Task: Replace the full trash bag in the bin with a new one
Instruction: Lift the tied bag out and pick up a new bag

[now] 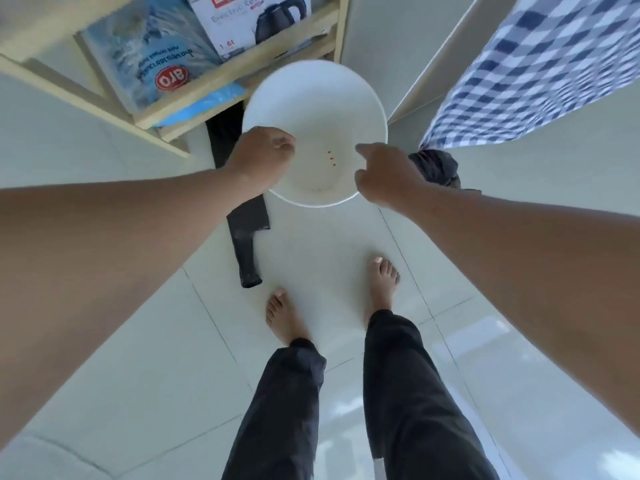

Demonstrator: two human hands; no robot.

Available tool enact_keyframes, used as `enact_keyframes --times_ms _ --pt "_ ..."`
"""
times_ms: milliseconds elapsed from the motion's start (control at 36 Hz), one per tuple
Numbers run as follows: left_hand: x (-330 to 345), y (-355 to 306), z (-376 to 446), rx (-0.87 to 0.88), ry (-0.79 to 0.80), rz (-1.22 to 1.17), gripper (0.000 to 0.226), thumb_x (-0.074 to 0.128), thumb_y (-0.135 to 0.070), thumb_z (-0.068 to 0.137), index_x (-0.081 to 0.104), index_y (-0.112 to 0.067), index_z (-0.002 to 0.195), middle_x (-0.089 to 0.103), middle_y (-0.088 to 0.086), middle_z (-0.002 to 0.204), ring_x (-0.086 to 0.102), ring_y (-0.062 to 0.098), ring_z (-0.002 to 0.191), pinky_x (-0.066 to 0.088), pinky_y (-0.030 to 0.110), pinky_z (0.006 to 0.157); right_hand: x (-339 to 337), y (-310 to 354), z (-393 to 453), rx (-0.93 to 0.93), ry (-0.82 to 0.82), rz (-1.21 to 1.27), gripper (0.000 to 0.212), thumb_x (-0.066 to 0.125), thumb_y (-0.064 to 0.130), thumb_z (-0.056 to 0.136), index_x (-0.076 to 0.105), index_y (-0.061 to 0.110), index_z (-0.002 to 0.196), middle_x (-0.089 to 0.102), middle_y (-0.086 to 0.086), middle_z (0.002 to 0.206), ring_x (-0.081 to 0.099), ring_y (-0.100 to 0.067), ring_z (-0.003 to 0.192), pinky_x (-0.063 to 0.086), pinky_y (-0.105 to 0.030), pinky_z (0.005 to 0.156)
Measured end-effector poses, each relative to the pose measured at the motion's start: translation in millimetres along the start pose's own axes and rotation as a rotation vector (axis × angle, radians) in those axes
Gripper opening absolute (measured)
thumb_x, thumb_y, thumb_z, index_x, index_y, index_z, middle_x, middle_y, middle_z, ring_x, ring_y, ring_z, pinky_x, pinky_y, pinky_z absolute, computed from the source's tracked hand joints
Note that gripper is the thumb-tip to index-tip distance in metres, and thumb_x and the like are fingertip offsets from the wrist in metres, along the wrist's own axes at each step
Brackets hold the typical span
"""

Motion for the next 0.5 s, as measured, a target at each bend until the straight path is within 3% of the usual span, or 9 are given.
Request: enact_keyframes --times_ms 139,222,278,333,389,500 --pt "-39 80 -33 -0.161 -0.087 -0.002 0.033 0.045 -0.02 0.096 0.07 -0.013 0.116 0.069 0.004 0.119 0.063 0.022 0.112 0.049 0.031 0.098 41 61 -3 -0.086 0.091 -0.034 0.047 0.048 0.013 0.086 0.051 0.014 0.133 0.05 -0.006 0.141 0.045 -0.029 0.131 0.039 -0.035 0.101" --pt "-54 123 -49 -0.224 -0.084 0.059 0.026 0.042 -0.015 0.093 0.066 -0.009 0.087 0.063 0.007 0.092 0.058 0.024 0.091 0.044 0.027 0.075 67 90 -2 -0.139 0.144 -0.042 0.051 0.047 0.01 0.084 0.048 0.015 0.136 0.048 -0.006 0.145 0.044 -0.029 0.132 0.037 -0.035 0.104" --pt "-63 152 -57 -0.294 -0.095 0.098 0.026 0.04 -0.01 0.092 0.06 0.001 0.081 0.058 0.012 0.086 0.056 0.029 0.086 0.04 0.03 0.07 82 110 0 -0.192 0.173 -0.046 0.056 0.045 0.009 0.085 0.045 0.016 0.141 0.044 -0.004 0.149 0.041 -0.027 0.136 0.035 -0.036 0.107" --pt "-65 174 -61 -0.342 -0.114 0.07 0.03 0.041 -0.011 0.095 0.067 0.003 0.097 0.067 0.015 0.106 0.059 0.034 0.105 0.045 0.035 0.084 94 121 3 -0.245 0.187 -0.041 0.061 0.045 0.01 0.088 0.038 0.018 0.148 0.039 -0.002 0.154 0.035 -0.024 0.142 0.031 -0.037 0.112" --pt "-60 197 -63 -0.389 -0.114 0.032 0.033 0.04 -0.011 0.098 0.066 0.006 0.108 0.064 0.017 0.126 0.055 0.033 0.119 0.043 0.037 0.097 108 131 7 -0.302 0.191 -0.031 0.06 0.044 0.01 0.091 0.037 0.018 0.149 0.039 -0.003 0.155 0.034 -0.023 0.143 0.03 -0.037 0.116" --pt "-40 241 -54 -0.433 -0.125 -0.003 0.033 0.043 -0.019 0.096 0.069 -0.005 0.11 0.067 0.01 0.12 0.059 0.029 0.112 0.043 0.03 0.084 139 136 22 -0.36 0.195 -0.039 0.054 0.043 0.011 0.093 0.042 0.017 0.146 0.043 -0.003 0.152 0.037 -0.021 0.142 0.029 -0.035 0.117"
Point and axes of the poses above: each hand's wrist, its own z-axis towards the middle knuckle, its own x-axis out of the palm, y = z × x, the point moved 9 cm from there along z, towards the middle knuckle
